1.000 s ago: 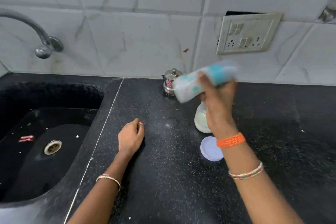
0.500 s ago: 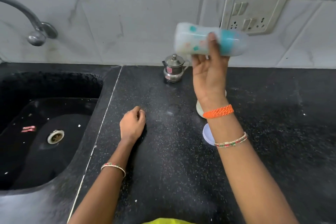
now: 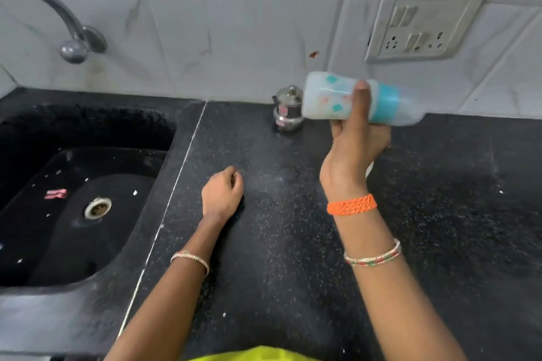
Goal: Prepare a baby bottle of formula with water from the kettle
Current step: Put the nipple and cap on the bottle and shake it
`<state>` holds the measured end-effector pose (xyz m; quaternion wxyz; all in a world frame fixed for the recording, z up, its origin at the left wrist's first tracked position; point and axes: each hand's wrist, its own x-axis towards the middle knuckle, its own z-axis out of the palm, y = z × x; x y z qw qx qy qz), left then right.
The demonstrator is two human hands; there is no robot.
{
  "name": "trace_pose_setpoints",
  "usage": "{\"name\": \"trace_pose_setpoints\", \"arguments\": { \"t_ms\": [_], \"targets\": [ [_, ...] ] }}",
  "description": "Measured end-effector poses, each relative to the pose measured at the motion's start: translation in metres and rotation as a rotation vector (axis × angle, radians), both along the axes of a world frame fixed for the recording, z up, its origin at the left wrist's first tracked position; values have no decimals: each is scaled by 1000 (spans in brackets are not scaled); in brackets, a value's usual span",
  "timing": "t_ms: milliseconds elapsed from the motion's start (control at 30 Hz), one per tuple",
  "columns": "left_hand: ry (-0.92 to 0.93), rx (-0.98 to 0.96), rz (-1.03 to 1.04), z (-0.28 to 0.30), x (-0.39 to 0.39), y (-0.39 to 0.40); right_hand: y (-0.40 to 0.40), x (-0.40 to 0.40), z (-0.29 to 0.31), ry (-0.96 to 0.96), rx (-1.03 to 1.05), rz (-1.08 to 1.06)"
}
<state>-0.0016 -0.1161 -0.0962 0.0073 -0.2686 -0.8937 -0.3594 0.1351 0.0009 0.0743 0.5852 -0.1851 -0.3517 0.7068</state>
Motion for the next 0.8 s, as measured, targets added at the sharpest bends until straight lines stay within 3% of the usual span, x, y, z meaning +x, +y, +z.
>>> {"name": "trace_pose_setpoints", "arguments": {
  "t_ms": [67,100,133,233,267,367,400,433,500,533,667,700,800],
  "targets": [
    [0,-8,6,1,1,0,-5,4,4,-344,225,215],
    [4,-8,6,0,0,1,-7,6,-1,-421,287,319],
    [6,-11,5,-1,0,2,-5,5,-5,-411,273,314],
    [8,5,-7,-3,-1,0,-5,-5,-3,34,-147,101],
    [7,6,-9,-2,-2,0,-4,-8,-5,58,-199,63],
    [9,-5,-13,-6,-3,0,-5,-4,-13,-314,80,373],
    [14,-9,-17,-8,-3,0,-4,-2,-14,-339,123,363],
    [17,-9,-22,-9,-4,0,-1,-4,-12,-270,97,301],
    [8,9,-25,-9,-6,0,-1,-7,-2,71,-142,116],
    [0,19,-19,-9,-7,0,-3,-9,-1,125,-171,60],
    [-3,12,-22,-7,-5,-1,-19,-3,-7,-367,206,310],
    [-5,23,-28,-8,-5,-2,-17,-4,-7,-380,233,306],
    [-4,48,-18,-8,-4,-5,-3,-10,-2,-122,64,282]
  ]
}}
